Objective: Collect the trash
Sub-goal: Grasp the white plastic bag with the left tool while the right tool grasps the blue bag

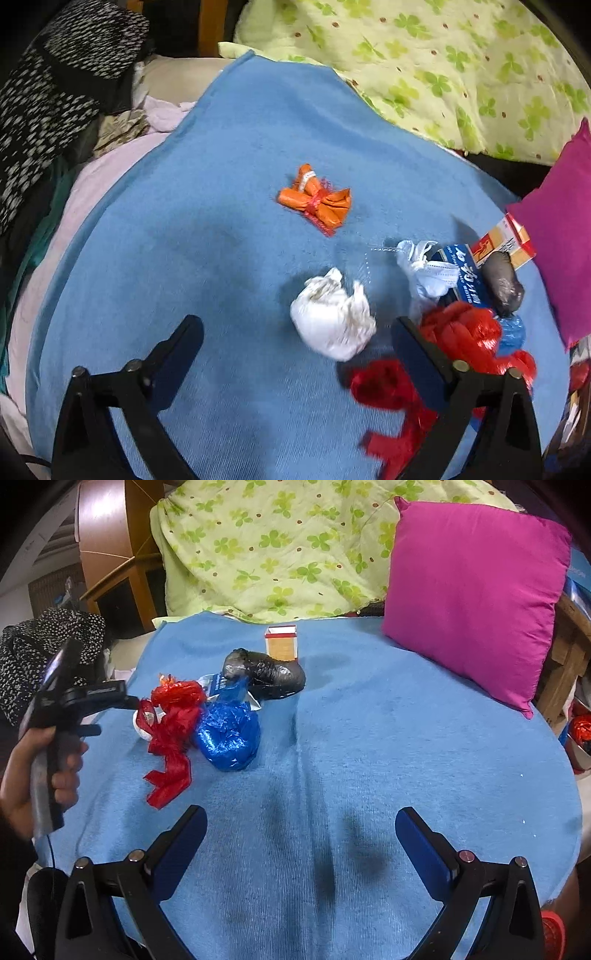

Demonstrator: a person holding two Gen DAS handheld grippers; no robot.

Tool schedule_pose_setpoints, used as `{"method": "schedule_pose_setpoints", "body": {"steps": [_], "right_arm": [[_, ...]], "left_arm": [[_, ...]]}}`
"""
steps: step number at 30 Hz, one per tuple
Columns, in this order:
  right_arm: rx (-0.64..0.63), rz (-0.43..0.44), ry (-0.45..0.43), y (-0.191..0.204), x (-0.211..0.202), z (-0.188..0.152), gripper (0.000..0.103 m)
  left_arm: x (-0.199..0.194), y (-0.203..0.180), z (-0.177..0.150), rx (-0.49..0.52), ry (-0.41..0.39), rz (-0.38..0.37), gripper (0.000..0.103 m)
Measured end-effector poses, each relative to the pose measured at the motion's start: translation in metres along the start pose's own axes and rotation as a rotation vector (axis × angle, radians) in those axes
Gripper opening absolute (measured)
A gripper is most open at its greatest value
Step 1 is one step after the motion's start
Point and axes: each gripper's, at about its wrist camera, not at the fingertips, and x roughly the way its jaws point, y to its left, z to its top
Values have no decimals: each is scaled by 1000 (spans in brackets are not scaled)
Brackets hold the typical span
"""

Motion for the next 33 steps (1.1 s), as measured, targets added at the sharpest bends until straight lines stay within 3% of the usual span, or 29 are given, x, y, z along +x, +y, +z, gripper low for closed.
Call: {"method": "schedule_pose_setpoints", "body": {"steps": [3, 6, 14, 15, 16, 17, 26, 33], "right_arm": [[5, 1, 15, -1, 4, 1, 103], [13, 6, 31, -2, 6, 1, 103], [-11, 3, 39, 5, 13, 5, 103], [-17, 1, 38, 6, 13, 6, 103], [-21, 0, 36, 8, 14, 7, 103], [-25, 1, 34, 9, 14, 8, 103], [-55, 9, 18, 22, 34, 30, 103], [-141, 102, 52, 46, 75, 48, 103]], "left_arm": [[16, -3, 2, 25, 28, 21, 84], [28, -1, 2, 16, 60, -17, 66], [34, -5, -7, 62, 72, -75, 64], [34, -4, -8, 65, 67, -81, 59], [32, -3, -9, 69, 64, -91, 44], [31, -3, -10, 70, 64, -106, 39], [-16, 31, -24, 15, -74, -32, 34], [-22, 49, -37, -30, -110, -15, 34]]}}
